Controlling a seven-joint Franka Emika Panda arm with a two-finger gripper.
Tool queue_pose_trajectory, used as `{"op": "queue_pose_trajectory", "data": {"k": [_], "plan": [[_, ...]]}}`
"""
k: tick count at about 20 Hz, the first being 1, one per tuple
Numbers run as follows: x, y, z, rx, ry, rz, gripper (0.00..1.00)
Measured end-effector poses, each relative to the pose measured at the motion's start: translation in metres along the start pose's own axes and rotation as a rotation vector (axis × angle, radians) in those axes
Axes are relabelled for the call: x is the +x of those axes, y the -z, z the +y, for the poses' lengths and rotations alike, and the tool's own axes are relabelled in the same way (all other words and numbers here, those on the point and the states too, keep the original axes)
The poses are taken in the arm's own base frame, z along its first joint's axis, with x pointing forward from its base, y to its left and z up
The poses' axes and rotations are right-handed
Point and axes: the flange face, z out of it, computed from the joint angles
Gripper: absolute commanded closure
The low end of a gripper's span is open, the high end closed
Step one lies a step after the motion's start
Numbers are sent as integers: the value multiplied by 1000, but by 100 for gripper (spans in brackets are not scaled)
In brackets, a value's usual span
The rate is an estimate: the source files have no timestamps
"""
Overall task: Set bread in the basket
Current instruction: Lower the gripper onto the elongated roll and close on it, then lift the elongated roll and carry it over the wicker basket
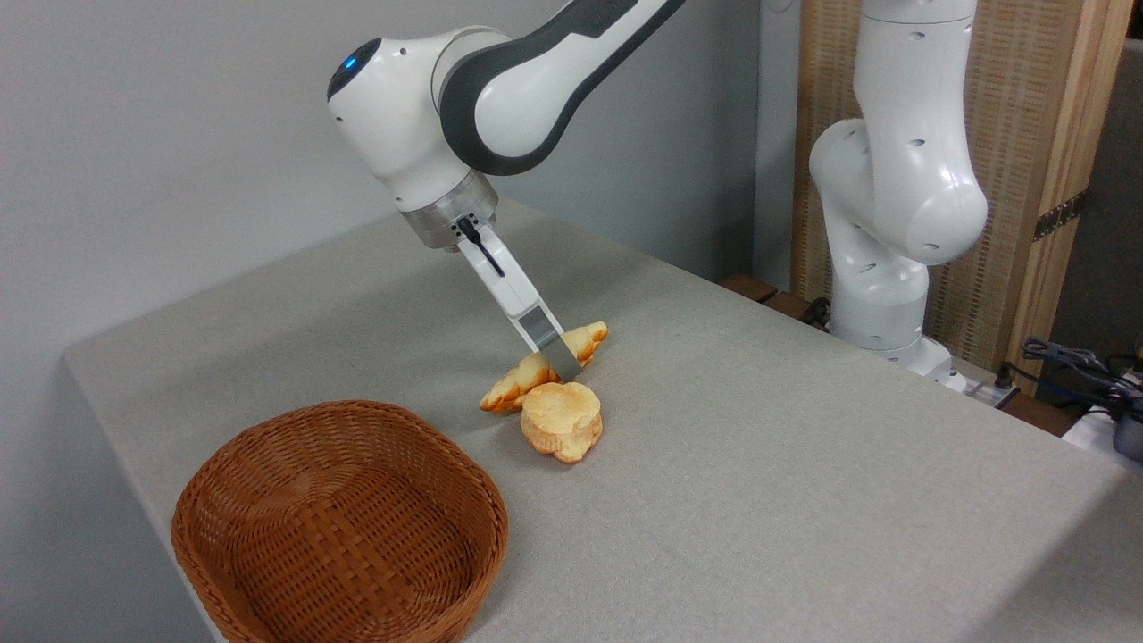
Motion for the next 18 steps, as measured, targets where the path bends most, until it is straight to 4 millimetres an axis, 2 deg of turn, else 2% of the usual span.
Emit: {"op": "queue_pose_trajectory", "data": {"k": [7, 13, 15, 18], "plan": [[0, 1, 0, 1, 0, 1, 91], [0, 3, 0, 5, 0, 6, 91], [1, 12, -2, 17, 1, 21, 91], [2, 36, -4, 49, 4, 60, 90]]}}
